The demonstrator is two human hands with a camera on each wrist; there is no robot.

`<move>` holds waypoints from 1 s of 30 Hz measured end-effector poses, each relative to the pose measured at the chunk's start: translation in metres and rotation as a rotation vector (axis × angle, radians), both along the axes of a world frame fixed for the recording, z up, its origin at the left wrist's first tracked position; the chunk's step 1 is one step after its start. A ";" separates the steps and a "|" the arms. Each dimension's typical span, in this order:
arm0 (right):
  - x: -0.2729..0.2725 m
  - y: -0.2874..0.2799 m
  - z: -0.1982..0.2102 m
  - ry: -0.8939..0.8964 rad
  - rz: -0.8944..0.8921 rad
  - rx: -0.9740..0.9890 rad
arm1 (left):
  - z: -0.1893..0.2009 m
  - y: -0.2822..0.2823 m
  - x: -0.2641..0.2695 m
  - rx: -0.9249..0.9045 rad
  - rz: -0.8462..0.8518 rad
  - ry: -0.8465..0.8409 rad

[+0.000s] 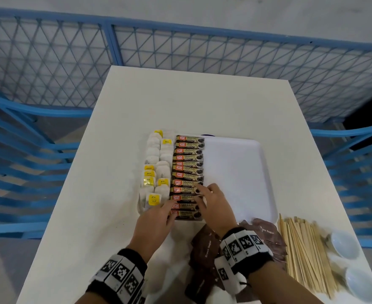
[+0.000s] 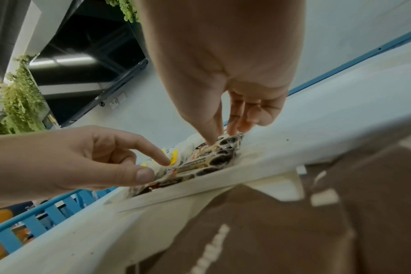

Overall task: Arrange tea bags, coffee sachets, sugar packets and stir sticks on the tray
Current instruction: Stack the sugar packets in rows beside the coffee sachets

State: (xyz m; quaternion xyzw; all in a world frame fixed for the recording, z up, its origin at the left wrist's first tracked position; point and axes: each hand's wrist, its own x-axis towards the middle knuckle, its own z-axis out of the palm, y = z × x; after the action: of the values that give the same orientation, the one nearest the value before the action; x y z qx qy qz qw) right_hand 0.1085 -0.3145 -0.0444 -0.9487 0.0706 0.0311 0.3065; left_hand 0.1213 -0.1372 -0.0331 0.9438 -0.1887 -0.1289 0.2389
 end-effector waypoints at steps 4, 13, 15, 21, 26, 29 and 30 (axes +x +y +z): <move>0.000 -0.001 0.003 0.072 -0.003 -0.056 | -0.001 -0.001 0.003 0.029 -0.014 -0.004; -0.039 -0.033 0.038 -0.120 -0.144 0.048 | 0.013 0.008 -0.005 -0.058 -0.083 0.031; -0.059 -0.046 0.046 -0.074 -0.165 0.039 | 0.020 0.008 -0.009 -0.068 -0.157 0.068; -0.108 -0.086 0.042 -0.029 -0.263 -0.045 | 0.028 -0.012 -0.017 -0.052 -0.310 0.157; -0.116 -0.098 0.046 0.275 0.035 -0.102 | 0.033 -0.036 -0.025 -0.029 -0.406 0.205; -0.113 -0.097 0.045 0.361 0.159 -0.185 | 0.035 -0.054 -0.033 -0.024 -0.425 0.220; -0.112 -0.098 0.044 0.342 0.169 -0.189 | 0.034 -0.059 -0.036 -0.027 -0.419 0.227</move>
State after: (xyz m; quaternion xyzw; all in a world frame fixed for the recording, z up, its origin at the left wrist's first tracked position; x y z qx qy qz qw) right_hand -0.0039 -0.4121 -0.0004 -0.9568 0.0443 0.2103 0.1960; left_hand 0.0855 -0.1964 0.0011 0.8602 -0.3538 -0.2786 0.2392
